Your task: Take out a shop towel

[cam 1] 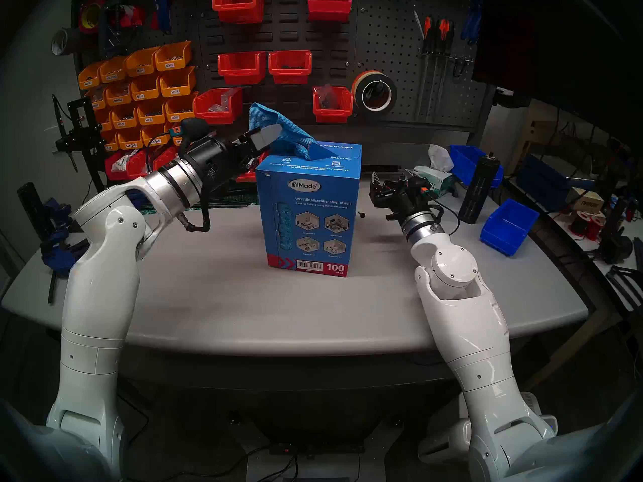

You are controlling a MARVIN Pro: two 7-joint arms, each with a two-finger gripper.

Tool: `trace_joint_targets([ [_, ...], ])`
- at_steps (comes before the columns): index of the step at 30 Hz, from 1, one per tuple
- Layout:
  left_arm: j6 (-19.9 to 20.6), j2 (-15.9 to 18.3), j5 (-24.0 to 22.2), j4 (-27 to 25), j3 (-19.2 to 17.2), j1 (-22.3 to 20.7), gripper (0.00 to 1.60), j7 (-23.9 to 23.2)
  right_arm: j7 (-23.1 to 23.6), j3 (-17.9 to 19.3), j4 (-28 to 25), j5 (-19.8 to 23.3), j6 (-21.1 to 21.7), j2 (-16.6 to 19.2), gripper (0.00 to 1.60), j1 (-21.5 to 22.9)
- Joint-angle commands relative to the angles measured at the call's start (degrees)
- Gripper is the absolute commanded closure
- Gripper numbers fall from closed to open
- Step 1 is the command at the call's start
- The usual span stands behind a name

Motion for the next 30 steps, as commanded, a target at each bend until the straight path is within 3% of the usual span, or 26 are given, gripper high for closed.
trace_joint_targets([
  [1,-0.3,0.0,-0.6,-1.6,-1.0,-1.2,0.0,-0.3,0.1,0.1,-2.1,0.0,-0.4,0.0,0.0,1.5],
  [30,-0.3,-0.5,-0.6,-0.3,-0.6,-1.6,0.0,-1.3,0.1,0.1,-2.1,0.0,-0.4,0.0,0.0,1.5],
])
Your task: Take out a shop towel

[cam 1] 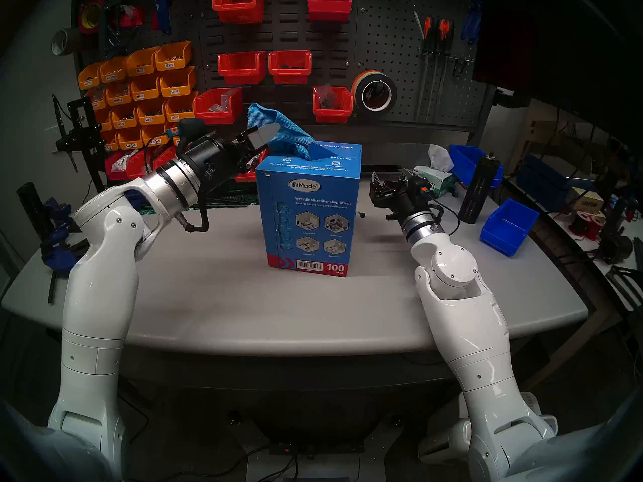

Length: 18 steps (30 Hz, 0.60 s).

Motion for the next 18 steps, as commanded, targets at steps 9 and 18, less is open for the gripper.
trace_joint_targets([
  [9,-1.1,-1.6,-0.5,-0.8,0.9,-2.5,0.0,-0.5,0.1,0.1,-2.1,0.0,-0.4,0.0,0.0,1.5],
  [18,-1.4,-2.3,-0.1,-0.8,1.3,-2.8,0.0,-0.3,0.1,0.1,-2.1,0.0,-0.4,0.0,0.0,1.5],
])
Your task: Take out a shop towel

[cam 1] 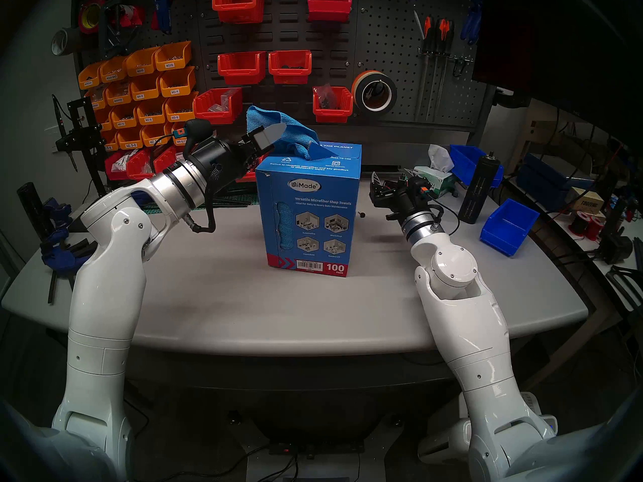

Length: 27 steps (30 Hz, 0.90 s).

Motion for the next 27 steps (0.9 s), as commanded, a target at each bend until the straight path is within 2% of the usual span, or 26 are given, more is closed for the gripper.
trace_joint_targets([
  [1,-1.0,-0.6,0.0,-1.1,-0.1,-2.2,0.0,-0.2,0.1,0.1,-2.1,0.0,-0.4,0.0,0.0,1.5],
  [15,-1.0,-0.9,0.4,-1.3,0.0,-2.2,0.0,0.0,0.1,0.1,-2.1,0.0,-0.4,0.0,0.0,1.5],
  [16,-1.1,-0.9,0.4,-1.3,0.0,-2.2,0.5,0.0,0.1,0.1,-2.1,0.0,-0.4,0.0,0.0,1.5],
  [17,-1.2,-1.1,0.4,-1.3,-0.1,-2.1,1.1,0.1,0.1,0.1,-2.1,0.0,-0.4,0.0,0.0,1.5],
  [18,-1.2,-1.2,0.4,-1.4,-0.1,-2.1,1.1,0.2,0.1,0.1,-2.1,0.0,-0.4,0.0,0.0,1.5],
  [19,-1.2,-1.2,0.5,-1.4,0.0,-2.0,1.6,0.3,0.1,0.1,-2.1,0.0,-0.4,0.0,0.0,1.5],
  [27,-1.3,-1.2,0.7,-1.4,-0.6,-1.6,1.6,0.3,0.1,0.1,-2.1,0.0,-0.4,0.0,0.0,1.5],
])
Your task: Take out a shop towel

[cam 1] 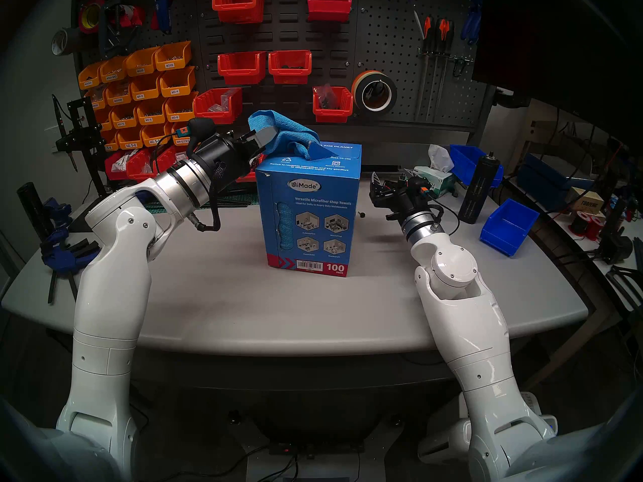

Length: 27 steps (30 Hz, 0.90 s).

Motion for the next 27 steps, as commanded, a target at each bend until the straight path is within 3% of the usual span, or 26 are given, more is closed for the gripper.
trace_joint_targets([
  [1,-1.0,0.1,0.1,-1.4,-1.0,-1.2,1.6,-0.1,0.1,0.1,-2.1,0.0,-0.4,0.0,0.0,1.5],
  [16,-1.8,0.7,-0.4,-2.4,-5.1,0.7,1.6,-1.2,0.1,0.1,-2.1,0.0,-0.4,0.0,0.0,1.5],
  [27,-2.5,0.5,-1.3,-3.3,-6.9,-1.9,1.6,-1.6,0.1,0.1,-2.0,0.0,-0.4,0.0,0.0,1.5],
])
